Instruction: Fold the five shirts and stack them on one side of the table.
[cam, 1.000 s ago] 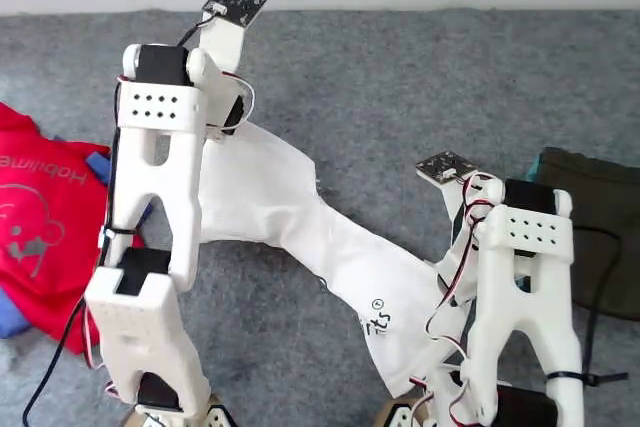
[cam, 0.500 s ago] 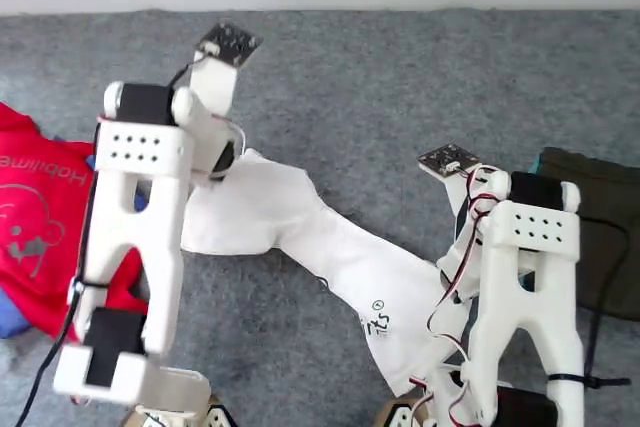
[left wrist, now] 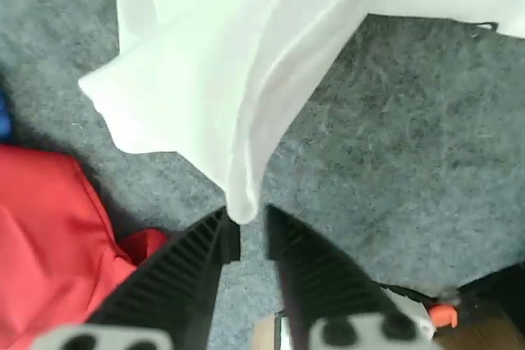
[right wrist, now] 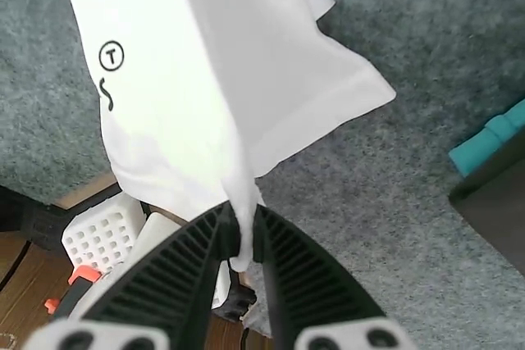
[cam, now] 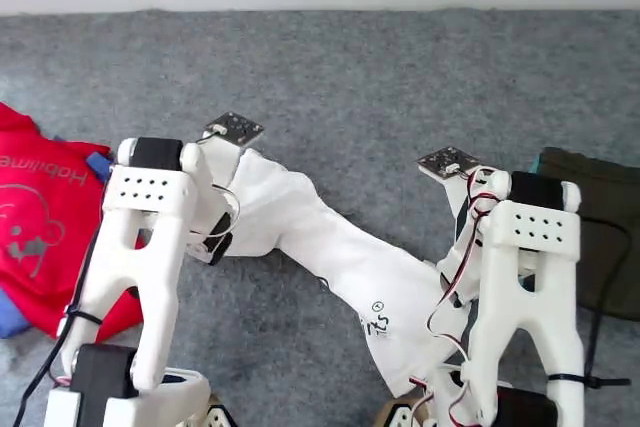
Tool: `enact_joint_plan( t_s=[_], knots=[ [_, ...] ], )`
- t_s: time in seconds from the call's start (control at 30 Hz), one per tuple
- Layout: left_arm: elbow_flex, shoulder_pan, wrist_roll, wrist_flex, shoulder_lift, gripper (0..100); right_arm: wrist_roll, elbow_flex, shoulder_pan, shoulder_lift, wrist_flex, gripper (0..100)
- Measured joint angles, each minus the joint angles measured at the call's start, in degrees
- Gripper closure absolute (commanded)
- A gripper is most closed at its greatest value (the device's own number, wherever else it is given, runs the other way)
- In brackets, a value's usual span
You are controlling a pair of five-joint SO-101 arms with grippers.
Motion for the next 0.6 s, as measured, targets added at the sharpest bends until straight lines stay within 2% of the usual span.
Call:
enact_joint_plan(
  t_s=[0.13,0.43,0.6],
  knots=[
    [-1.05,0.09,-0.79,0.0,-2.55,81,0.0,0.0,0.0,0.0,0.0,99.0],
    [-5.01,-0.35,-8.53,0.7,-4.84,81,-0.44,0.0,0.0,0.0,0.0,99.0],
    [-5.19,-2.46,-12.57,-1.85,-4.4,79,-1.32,0.0,0.0,0.0,0.0,99.0]
  ],
)
